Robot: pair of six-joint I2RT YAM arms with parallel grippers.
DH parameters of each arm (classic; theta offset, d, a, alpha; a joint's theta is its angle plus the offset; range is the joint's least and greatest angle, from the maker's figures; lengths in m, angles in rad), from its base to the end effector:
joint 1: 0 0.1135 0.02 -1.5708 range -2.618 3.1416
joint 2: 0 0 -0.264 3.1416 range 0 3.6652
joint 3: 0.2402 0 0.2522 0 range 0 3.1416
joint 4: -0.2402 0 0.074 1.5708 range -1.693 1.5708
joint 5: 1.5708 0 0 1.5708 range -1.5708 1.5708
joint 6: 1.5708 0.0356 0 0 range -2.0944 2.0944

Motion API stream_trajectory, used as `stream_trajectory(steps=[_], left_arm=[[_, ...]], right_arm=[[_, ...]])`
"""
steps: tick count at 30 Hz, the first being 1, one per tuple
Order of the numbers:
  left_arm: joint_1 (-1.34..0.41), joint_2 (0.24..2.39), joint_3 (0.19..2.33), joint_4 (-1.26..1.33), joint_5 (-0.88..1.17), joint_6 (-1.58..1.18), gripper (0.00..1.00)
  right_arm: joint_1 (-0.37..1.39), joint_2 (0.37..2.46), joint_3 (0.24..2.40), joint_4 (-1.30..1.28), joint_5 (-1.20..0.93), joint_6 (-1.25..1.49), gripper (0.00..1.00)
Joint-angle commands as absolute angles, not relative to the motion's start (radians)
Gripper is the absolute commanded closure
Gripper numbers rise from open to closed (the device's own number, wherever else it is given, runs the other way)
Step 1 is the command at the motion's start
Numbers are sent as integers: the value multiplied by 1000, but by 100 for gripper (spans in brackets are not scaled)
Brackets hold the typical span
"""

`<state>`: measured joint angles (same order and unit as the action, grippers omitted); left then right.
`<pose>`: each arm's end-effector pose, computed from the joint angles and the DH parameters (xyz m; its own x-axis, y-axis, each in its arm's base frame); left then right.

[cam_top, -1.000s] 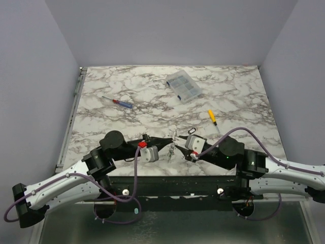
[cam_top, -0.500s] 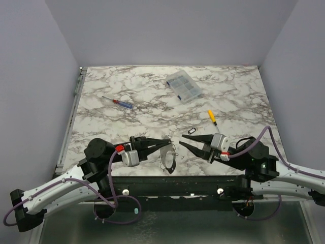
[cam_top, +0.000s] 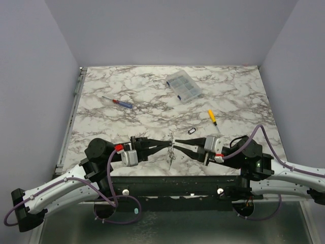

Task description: Put the keys on the keyring

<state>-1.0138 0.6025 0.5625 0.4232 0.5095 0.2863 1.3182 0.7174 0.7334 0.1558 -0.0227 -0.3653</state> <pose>0.0630 -0.1340 0.3526 0.4664 -0.2826 -0.8382 0.8845 0.1640 0.4369 0.0425 0.1677 0.3697 0.3877 0.0731 -0.9189 -0.8941 0.2723 -0.3556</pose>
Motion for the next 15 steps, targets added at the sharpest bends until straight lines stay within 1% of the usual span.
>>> stream_trajectory(steps=[1, 10, 15], left_arm=[[-1005, 604, 554, 474, 549, 271, 100], [-1000, 614, 555, 475, 568, 266, 100], [-1000, 612, 552, 483, 571, 261, 100]], right_arm=[[1321, 722, 771, 176, -69, -352, 73], [1322, 746, 781, 167, -61, -366, 76], [1321, 752, 775, 167, -49, -366, 76]])
